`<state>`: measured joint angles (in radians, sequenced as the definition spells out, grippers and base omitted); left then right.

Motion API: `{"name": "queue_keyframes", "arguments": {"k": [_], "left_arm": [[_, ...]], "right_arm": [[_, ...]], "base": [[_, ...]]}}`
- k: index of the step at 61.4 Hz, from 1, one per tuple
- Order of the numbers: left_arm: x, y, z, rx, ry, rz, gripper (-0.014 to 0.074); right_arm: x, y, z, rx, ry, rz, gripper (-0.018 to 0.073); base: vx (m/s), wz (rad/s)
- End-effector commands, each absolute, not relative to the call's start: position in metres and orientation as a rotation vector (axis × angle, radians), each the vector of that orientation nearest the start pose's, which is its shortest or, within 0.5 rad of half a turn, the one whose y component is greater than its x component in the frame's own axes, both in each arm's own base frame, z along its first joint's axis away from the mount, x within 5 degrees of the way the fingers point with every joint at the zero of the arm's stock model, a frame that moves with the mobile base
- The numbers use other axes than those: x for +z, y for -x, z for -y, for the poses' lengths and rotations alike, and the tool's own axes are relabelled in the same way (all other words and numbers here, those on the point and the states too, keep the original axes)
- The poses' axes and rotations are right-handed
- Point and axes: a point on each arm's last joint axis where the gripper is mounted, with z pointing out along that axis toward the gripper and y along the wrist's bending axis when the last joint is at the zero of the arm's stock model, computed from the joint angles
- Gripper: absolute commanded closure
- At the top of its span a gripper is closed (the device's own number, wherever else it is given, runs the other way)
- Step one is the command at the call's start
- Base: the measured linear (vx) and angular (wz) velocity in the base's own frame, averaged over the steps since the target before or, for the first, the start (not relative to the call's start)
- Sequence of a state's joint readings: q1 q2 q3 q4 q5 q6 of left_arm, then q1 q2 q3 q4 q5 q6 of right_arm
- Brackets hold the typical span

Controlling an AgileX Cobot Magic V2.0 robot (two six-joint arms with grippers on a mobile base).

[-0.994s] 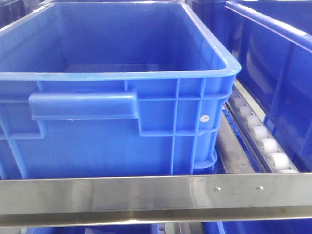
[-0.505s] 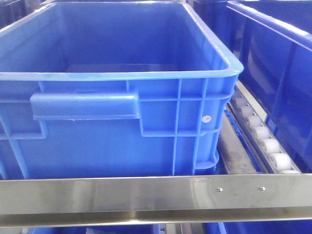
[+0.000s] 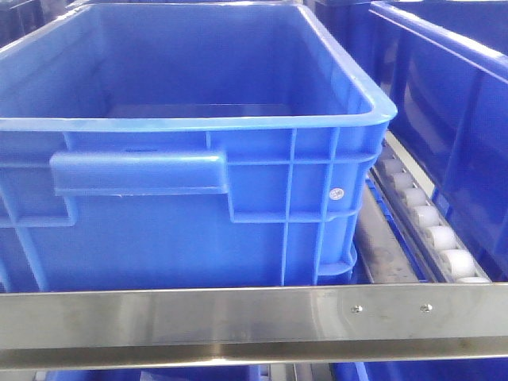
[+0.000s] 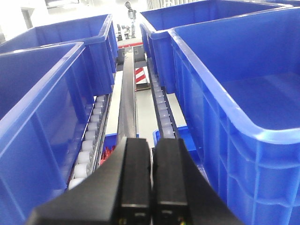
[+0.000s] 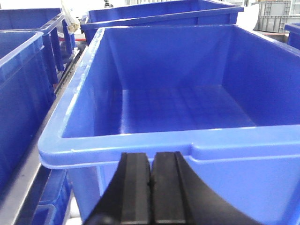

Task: Pick red cube and place on left shelf
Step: 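Raise the open right gripper up out of the blue bin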

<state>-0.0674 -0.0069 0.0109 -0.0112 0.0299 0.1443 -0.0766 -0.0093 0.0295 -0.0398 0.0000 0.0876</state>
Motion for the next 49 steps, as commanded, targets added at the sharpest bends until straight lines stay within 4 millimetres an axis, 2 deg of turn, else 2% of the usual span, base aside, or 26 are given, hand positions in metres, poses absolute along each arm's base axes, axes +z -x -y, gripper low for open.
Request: {"name": "queue_keyframes", "arguments": {"k": [1,49], "left_arm": [[0.2075,-0.0572,0.0038,0.051,-0.143,-1.45,0.0491],[0.2075,-0.0572,0.0038,0.051,-0.143,-1.45,0.0491]], "right_arm": [[0.2227,-0.0522,0.0032,-0.046,-0.054,-1.354,0.051],[0.2229,-0.0522,0.0032,-0.048,-0.052,-1.352,0.051]], "base": [[0.0,0.0],[0.0,-0.02]]}}
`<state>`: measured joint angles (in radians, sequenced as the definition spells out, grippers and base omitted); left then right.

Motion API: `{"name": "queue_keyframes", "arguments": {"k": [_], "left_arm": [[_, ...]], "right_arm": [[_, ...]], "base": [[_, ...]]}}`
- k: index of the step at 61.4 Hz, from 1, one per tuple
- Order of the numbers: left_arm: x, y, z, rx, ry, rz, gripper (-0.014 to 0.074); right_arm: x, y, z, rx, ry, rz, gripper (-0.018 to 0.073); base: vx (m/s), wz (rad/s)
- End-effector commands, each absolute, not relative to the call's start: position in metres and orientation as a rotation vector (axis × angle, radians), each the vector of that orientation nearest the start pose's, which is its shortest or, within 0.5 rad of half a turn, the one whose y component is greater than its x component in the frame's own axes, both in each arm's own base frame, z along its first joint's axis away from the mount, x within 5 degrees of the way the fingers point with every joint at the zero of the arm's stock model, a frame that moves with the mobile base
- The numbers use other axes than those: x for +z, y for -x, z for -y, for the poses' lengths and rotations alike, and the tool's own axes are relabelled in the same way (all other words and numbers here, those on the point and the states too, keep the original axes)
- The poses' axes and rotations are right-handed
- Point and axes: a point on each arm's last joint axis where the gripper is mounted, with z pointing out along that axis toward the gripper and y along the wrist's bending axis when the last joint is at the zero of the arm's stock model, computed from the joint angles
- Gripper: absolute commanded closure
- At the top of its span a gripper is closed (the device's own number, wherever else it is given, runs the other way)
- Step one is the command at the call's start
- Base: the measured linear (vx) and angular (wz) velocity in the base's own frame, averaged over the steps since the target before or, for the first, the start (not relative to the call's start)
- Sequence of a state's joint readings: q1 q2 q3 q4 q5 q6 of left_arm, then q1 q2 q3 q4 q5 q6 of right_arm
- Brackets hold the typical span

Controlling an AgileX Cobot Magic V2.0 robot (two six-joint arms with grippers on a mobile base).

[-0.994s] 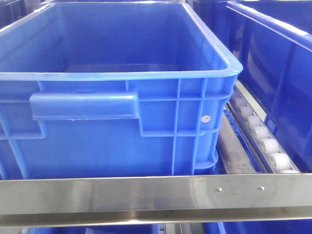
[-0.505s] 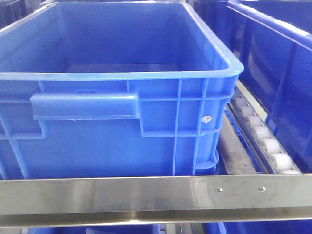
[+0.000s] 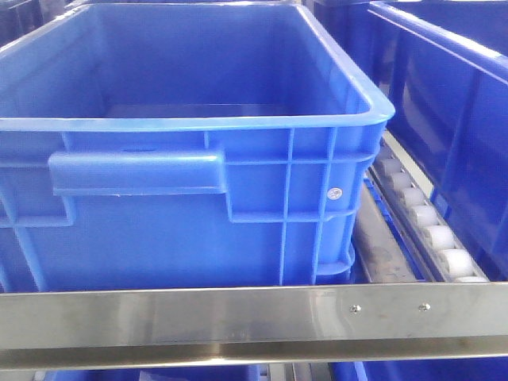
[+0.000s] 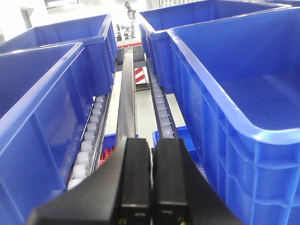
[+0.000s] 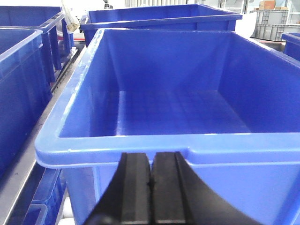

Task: Pick red cube and place on left shelf
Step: 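Raise the open right gripper up out of the blue bin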

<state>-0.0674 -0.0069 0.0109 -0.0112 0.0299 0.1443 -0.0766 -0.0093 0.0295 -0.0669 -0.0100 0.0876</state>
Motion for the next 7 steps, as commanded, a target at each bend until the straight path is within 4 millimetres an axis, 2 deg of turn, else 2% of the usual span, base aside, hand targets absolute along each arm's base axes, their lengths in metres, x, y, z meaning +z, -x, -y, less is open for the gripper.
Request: {"name": "queue_keyframes", "arguments": {"k": [1,7], "left_arm": [[0.2075,-0.0572,0.0038,0.051,-0.143,-1.45,0.0491],[0.2075,-0.0572,0.0038,0.051,-0.143,-1.45,0.0491]], "right_arm": [[0.2229,-0.0522,0.0032,-0.048,-0.052,-1.352,0.051],[0.2229,-0.0522,0.0032,-0.048,-0.052,-1.352,0.051]], "base": [[0.0,0.0],[0.0,0.0]]}}
